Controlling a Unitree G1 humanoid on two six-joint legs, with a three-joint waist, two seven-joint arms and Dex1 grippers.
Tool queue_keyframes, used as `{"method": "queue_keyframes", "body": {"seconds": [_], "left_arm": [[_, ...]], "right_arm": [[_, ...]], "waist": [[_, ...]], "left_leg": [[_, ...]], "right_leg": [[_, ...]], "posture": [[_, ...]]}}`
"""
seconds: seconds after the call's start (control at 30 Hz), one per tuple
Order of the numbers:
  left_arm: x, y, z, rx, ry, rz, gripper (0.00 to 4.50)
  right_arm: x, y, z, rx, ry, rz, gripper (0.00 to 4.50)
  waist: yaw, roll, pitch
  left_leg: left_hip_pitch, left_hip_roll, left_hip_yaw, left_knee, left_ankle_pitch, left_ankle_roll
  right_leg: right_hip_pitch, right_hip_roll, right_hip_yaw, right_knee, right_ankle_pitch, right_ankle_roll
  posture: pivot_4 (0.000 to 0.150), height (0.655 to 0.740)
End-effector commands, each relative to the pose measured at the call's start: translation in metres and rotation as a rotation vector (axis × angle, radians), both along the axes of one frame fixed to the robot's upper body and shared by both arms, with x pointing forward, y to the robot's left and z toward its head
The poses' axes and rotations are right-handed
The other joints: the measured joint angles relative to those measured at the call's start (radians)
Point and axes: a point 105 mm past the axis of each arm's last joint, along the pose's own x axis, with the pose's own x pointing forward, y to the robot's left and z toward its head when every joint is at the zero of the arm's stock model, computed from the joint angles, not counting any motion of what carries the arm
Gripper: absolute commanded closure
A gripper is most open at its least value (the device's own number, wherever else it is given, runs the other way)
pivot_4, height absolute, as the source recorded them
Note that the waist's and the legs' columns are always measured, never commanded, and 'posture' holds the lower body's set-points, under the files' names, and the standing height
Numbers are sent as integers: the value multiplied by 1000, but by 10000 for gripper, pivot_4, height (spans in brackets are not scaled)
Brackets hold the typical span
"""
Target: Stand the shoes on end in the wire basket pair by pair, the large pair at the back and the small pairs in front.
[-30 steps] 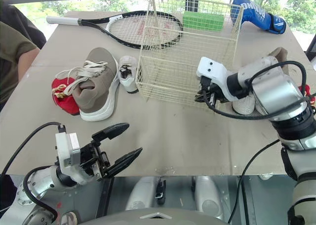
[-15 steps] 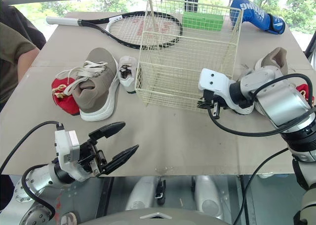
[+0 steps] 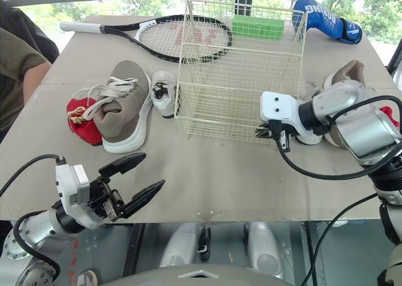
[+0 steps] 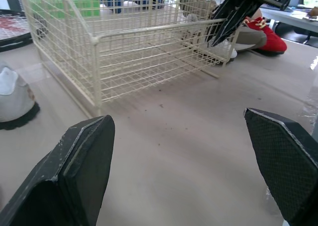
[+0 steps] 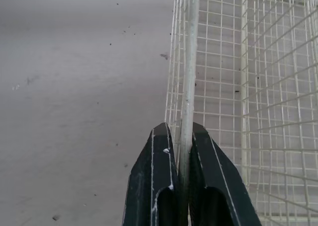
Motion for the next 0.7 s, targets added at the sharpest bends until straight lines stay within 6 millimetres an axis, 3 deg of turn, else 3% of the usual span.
{"method": "queue_keyframes", "body": {"seconds": [0.03, 0.1, 0.2, 0.47, 0.7], "left_arm": [[2, 9, 7, -20, -28, 55, 0], [6, 18, 9, -48, -28, 125, 0], [12, 32, 12, -76, -38, 240, 0], [23, 66, 23, -74, -77, 621, 0], [39, 64, 26, -33, 50, 693, 0]], "right_arm": [[0, 3, 7, 19, -51, 31, 43936], [-3, 12, 15, 98, -52, 68, 43936], [-7, 22, 29, 237, -58, 101, 36615], [-25, 28, 54, 583, -96, 143, 546], [-63, 34, 75, 805, -71, 212, 546]], "waist": [[0, 0, 0], [-3, -1, 0], [-5, -1, 0], [4, -2, -1], [6, -2, -1]], "left_leg": [[0, 0, 0, 0, 0, 0], [0, 0, 0, 0, 0, 0], [1, 1, 0, 0, 0, 0], [0, 1, -2, 1, 0, 0], [1, 1, -4, 2, 0, 0]], "right_leg": [[0, 0, 0, 0, 0, 0], [0, 0, 0, 0, 0, 0], [0, 1, 1, 1, 0, 0], [2, 1, -1, 2, 2, 4], [2, 1, -2, 4, 3, 4]], "posture": [[1500, 7400], [1500, 7400], [1500, 7400], [1500, 7400], [1500, 7400]]}}
